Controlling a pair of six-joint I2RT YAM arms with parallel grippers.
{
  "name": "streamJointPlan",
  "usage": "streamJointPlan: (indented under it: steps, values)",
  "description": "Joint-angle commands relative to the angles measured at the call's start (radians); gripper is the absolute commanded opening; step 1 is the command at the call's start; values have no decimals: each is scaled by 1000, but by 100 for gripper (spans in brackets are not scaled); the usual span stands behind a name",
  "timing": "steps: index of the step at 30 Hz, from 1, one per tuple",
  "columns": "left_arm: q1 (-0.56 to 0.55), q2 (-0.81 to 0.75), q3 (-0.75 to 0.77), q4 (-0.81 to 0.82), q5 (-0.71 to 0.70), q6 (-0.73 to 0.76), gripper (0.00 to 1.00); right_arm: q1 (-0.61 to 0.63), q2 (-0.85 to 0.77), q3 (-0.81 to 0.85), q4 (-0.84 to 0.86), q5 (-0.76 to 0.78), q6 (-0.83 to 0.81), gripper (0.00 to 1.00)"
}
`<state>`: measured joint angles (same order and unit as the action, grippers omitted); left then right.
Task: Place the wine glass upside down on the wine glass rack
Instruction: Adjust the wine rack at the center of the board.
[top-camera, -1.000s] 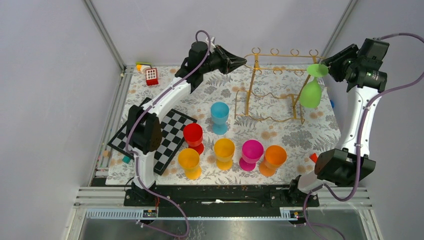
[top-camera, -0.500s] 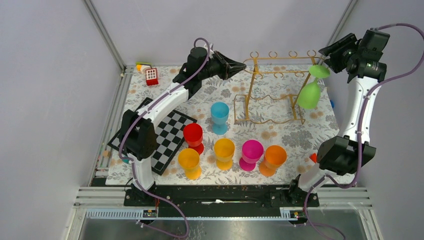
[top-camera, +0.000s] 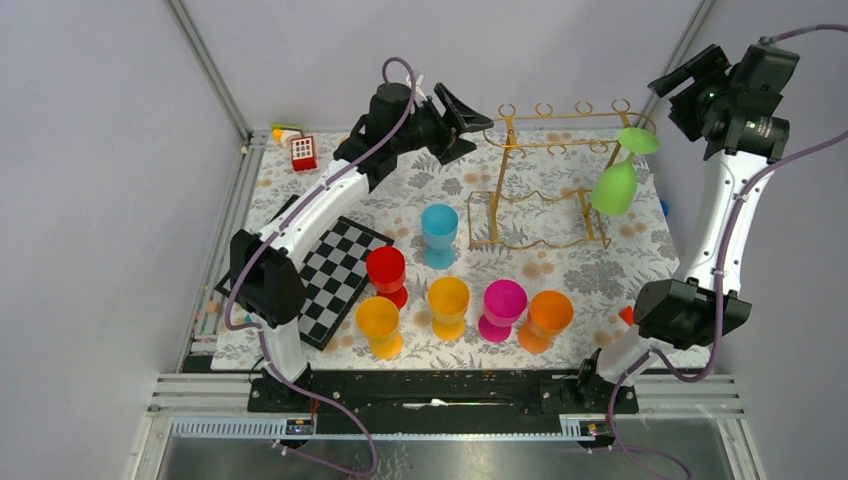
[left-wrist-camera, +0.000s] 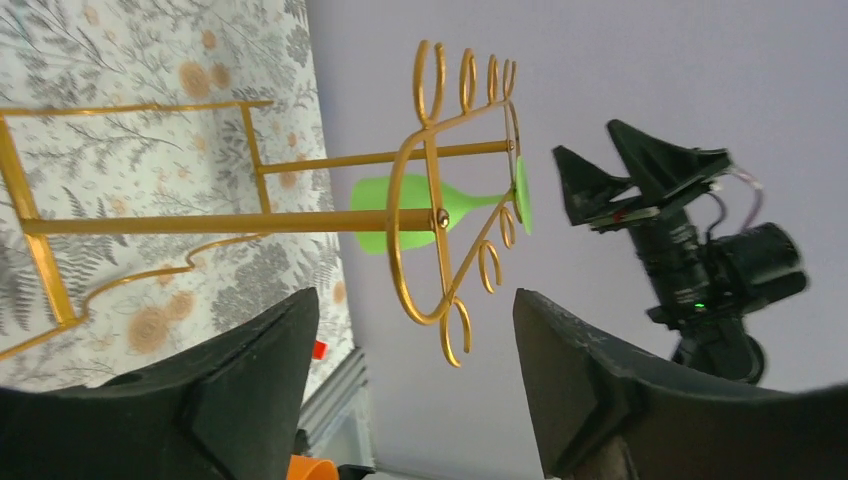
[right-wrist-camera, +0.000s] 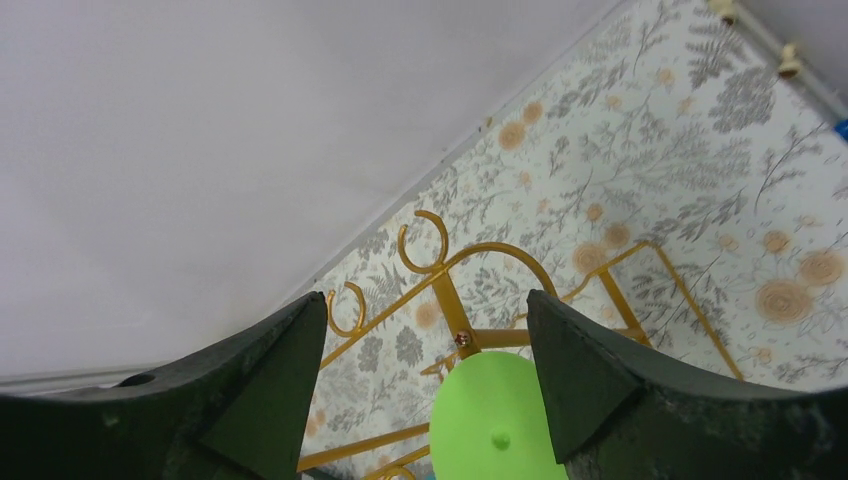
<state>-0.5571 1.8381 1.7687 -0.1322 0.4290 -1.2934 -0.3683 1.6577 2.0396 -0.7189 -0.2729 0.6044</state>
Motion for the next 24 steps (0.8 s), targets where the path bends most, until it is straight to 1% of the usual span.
streamJointPlan:
  steps: [1, 4, 6, 8, 11, 12, 16, 18, 20, 24]
  values:
    - [0, -27, 148, -145, -35, 273, 74, 3, -63, 147, -68, 66, -68, 81]
    - [-3, 8, 240, -238, -40, 469, 73, 3, -80, 215, -142, 72, -86, 83]
    - [-5, 28, 301, -306, -54, 591, 72, 3, -107, 222, -176, 72, -94, 83]
    - [-8, 36, 332, -330, -69, 687, 71, 3, -147, 201, -203, 65, -98, 83]
    - [-17, 36, 345, -331, -90, 798, 70, 3, -240, 102, -208, 38, -90, 83]
    - [-27, 36, 351, -331, -96, 846, 70, 3, -277, 42, -203, 33, -86, 83]
    - [-67, 51, 385, -331, -120, 996, 71, 3, -422, -106, -205, 18, -83, 83]
    - [-86, 68, 413, -330, -136, 1028, 71, 3, -495, -188, -209, 9, -69, 83]
    - [-99, 99, 443, -324, -148, 1032, 70, 3, -567, -280, -218, -2, -53, 83]
    - [-104, 142, 494, -319, -178, 1043, 69, 3, -684, -410, -264, -48, -23, 81]
